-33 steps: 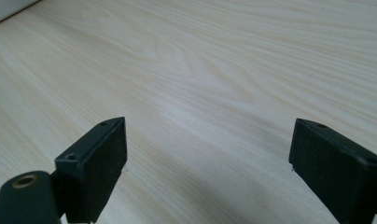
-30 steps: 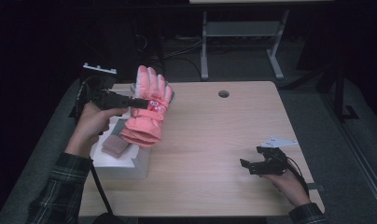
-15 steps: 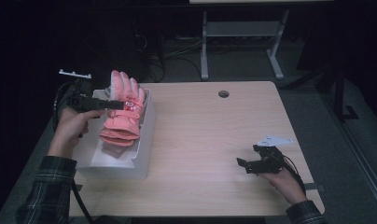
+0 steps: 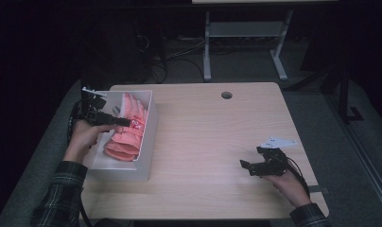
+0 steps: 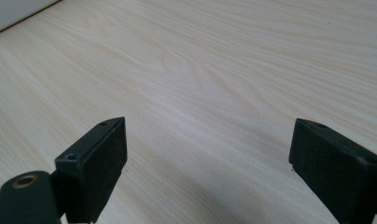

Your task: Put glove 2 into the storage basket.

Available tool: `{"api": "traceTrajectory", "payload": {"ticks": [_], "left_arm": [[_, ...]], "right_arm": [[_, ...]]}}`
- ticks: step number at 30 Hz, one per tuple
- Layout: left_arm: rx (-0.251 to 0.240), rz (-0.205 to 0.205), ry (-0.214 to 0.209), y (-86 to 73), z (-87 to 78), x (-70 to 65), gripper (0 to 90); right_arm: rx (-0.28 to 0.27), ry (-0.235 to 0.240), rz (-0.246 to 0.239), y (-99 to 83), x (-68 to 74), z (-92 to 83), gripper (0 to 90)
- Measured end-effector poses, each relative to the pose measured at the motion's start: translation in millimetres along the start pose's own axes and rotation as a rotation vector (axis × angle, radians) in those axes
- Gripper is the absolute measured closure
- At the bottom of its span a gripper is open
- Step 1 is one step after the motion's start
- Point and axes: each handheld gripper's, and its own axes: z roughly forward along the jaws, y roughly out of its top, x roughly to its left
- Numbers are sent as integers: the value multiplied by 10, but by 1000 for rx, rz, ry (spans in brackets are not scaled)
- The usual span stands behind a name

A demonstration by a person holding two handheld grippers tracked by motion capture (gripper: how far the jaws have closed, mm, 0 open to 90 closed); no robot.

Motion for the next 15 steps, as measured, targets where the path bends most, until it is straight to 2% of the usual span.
{"api": "traceTrajectory", "payload": {"ticks": [3,7,12,15], "left_arm": [[34,8,11,-42,132,13,561],[56,-11,20,-116,269,79,513],[27,-16,37,-159,298,114,319],[9,-5,89,-139,242,76,192]], "right_arm": [[2,0,-1,-1,-6,0,110],[2,2,-1,1,0,-1,111],[4,1,0,3,2,1,111],[4,1,0,2,3,-2,111]]}}
